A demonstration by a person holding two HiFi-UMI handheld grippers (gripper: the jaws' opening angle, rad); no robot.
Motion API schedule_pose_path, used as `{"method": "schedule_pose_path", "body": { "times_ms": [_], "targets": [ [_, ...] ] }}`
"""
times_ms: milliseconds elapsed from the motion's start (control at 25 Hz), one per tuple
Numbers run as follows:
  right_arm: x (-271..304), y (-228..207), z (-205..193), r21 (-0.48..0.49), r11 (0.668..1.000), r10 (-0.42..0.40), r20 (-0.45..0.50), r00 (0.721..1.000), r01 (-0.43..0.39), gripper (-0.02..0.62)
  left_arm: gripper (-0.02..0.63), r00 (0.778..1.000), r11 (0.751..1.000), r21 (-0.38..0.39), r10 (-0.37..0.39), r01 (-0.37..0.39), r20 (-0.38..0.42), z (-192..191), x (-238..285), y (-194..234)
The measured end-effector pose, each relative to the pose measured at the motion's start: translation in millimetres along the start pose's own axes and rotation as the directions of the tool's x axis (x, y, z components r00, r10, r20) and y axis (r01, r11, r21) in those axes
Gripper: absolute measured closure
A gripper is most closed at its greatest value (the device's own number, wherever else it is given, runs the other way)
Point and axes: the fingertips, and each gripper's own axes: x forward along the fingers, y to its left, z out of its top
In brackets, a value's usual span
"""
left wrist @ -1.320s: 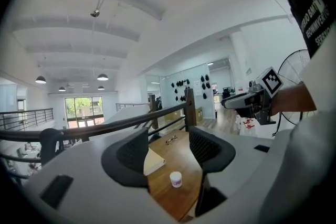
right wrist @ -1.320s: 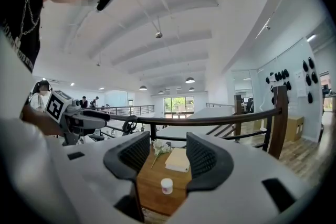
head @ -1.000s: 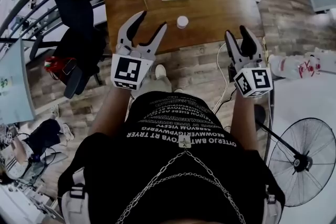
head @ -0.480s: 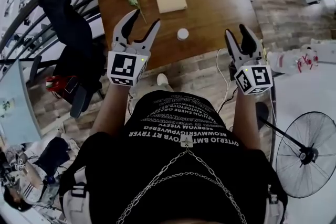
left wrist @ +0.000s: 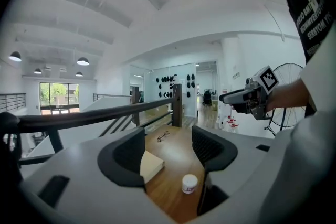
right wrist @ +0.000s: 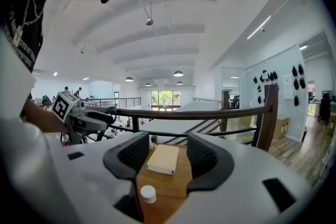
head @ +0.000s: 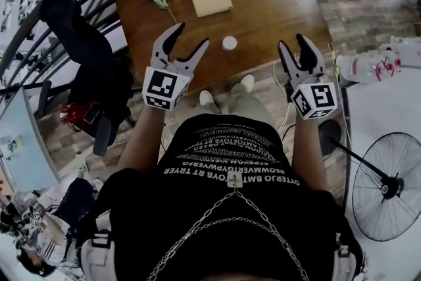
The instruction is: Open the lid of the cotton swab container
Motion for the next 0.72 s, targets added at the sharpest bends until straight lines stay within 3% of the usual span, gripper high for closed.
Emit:
{"method": "schedule_pose_path", "body": {
  "times_ms": [320, 720],
  "targets": [
    [20.7, -18.9, -33.6, 0.03, 0.998, 0.062, -0.065, 0.996, -0.06, 0.382, 0.304, 0.999, 1.0, 0.008, -0.014, 0.014, -0.053, -61.4, 29.0, -24.8],
    [48.5, -29.5, -54.0, 0.045, 0.984, 0.179, -0.121, 0.976, -0.175, 0.382, 0.302, 0.986, 0.998, 0.005, -0.057, 0.058, -0.158, -172.1, 83.6, -56.7]
  ]
}}
